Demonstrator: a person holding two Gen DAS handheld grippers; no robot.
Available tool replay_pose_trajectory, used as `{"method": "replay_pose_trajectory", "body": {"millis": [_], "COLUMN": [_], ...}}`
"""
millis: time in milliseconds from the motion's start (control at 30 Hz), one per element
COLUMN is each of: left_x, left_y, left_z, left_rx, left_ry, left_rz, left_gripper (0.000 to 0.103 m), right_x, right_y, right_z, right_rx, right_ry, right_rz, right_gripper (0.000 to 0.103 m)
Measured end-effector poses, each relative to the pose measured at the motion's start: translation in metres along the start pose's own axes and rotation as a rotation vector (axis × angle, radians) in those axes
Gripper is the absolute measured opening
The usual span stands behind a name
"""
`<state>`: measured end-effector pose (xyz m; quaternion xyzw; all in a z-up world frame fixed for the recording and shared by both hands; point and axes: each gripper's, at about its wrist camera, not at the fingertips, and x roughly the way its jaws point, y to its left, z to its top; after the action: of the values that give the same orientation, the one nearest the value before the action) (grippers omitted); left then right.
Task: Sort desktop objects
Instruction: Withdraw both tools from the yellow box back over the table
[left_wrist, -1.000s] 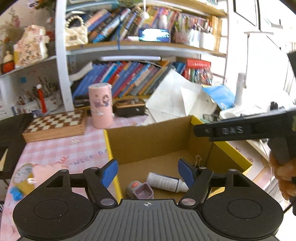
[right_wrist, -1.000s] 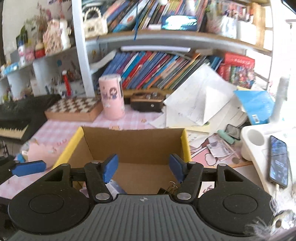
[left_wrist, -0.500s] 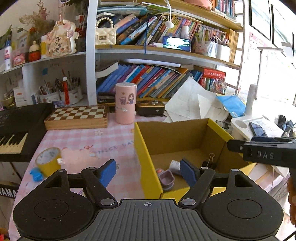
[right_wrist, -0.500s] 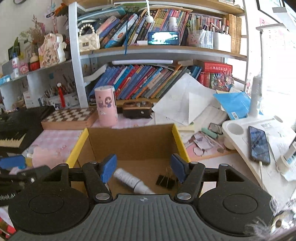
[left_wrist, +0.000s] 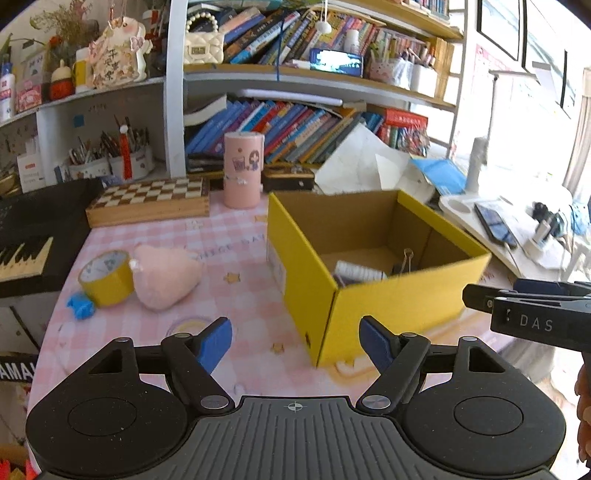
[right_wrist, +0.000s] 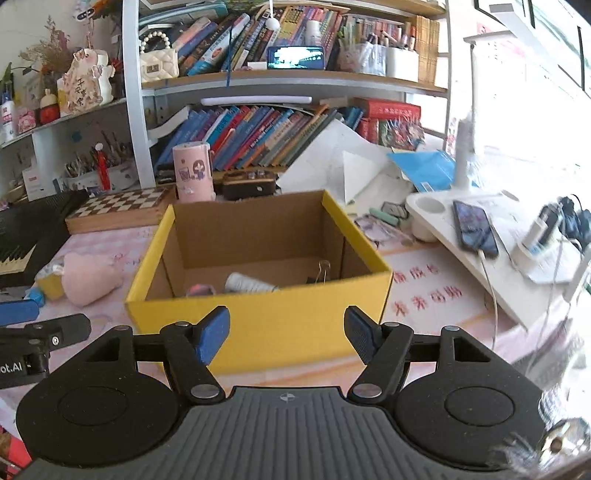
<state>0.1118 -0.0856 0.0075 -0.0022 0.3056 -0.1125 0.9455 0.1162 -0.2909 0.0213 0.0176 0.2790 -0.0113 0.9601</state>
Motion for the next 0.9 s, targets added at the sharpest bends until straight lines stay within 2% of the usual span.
{"method": "replay_pose_trajectory", "body": {"millis": [33,400,900], "left_x": [-0.003,-0.04,-0.069], "left_y": [0.002,0.028,0.07], "left_z": [-0.003,-0.036,-0.064], "left_rx": [0.002,0.015,0.0], "left_ry": [0.005,0.051,0.109], "left_rz": [-0.003,-0.022,0.014], "left_gripper": [0.085,0.085,0.086], "right_x": [-0.005,-0.045,-0.062], "right_y": [0.003,0.044,0.1], "right_z": [-0.004,-0.047,-0.079], "right_rx": [0.001,-0.022,-0.016], "right_ry": [0.002,0.043,0.142], "right_rz": [-0.004,-0.051,0.051], "right_gripper": [0.067,0.068,0.072]}}
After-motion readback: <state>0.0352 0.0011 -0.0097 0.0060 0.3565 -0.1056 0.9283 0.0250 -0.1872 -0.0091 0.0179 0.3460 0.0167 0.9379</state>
